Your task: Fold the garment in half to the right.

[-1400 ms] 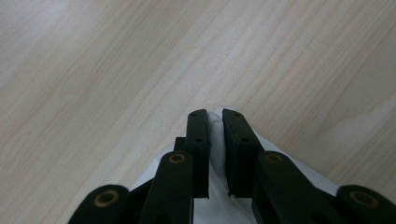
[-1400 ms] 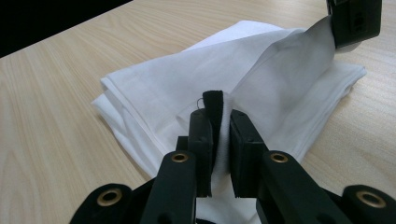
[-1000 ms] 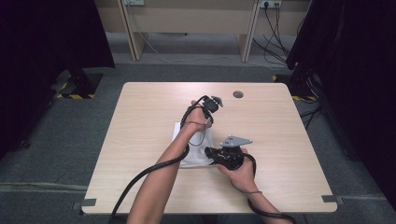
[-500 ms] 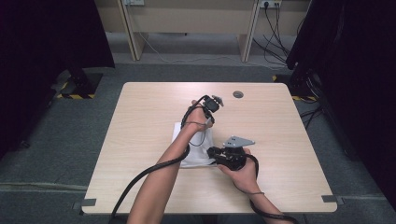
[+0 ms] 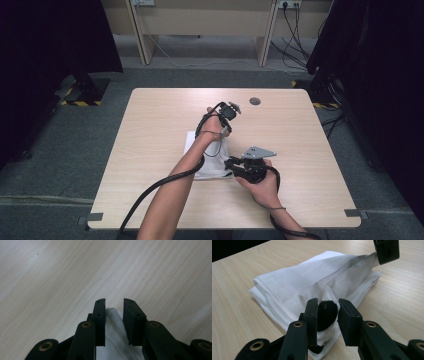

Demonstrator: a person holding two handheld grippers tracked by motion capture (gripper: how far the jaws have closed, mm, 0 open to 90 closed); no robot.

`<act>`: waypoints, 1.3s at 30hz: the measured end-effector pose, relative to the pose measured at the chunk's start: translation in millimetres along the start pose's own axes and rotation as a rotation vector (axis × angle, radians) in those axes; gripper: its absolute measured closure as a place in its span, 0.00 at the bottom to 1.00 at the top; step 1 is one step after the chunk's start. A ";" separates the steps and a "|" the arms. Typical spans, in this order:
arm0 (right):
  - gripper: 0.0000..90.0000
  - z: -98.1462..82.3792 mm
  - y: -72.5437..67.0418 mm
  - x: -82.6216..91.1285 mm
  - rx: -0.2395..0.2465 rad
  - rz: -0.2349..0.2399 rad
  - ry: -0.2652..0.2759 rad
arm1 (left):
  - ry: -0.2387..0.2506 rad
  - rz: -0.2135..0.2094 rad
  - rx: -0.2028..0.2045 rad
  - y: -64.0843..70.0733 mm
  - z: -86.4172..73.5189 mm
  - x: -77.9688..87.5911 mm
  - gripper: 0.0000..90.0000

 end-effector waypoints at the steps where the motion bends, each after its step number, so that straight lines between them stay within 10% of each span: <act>1: 0.77 -0.3 0.6 0.6 0.000 -0.002 -0.001 | 0.001 0.000 -0.001 0.2 0.4 -0.4 0.80; 22: 0.69 11.2 9.1 21.5 -0.018 -0.038 0.049 | 0.067 0.051 -0.008 -3.8 12.4 1.4 0.63; 32: 0.64 3.8 -12.6 8.4 0.012 0.032 -0.008 | 0.051 0.125 0.002 -30.5 -11.3 27.9 0.58; 39: 0.76 -4.2 -16.1 -5.1 0.034 0.008 -0.063 | -0.003 0.101 -0.051 -22.4 -30.1 13.4 0.55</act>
Point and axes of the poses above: each handheld gripper's, and its own axes: x roughly backward along the jaws, z roughly out of its top, y roughly to its right, the point moved 7 cm from there along -x, roughly forward along the jaws, and after that the axes turned 9 degrees about -x, right-handed, at the moved point
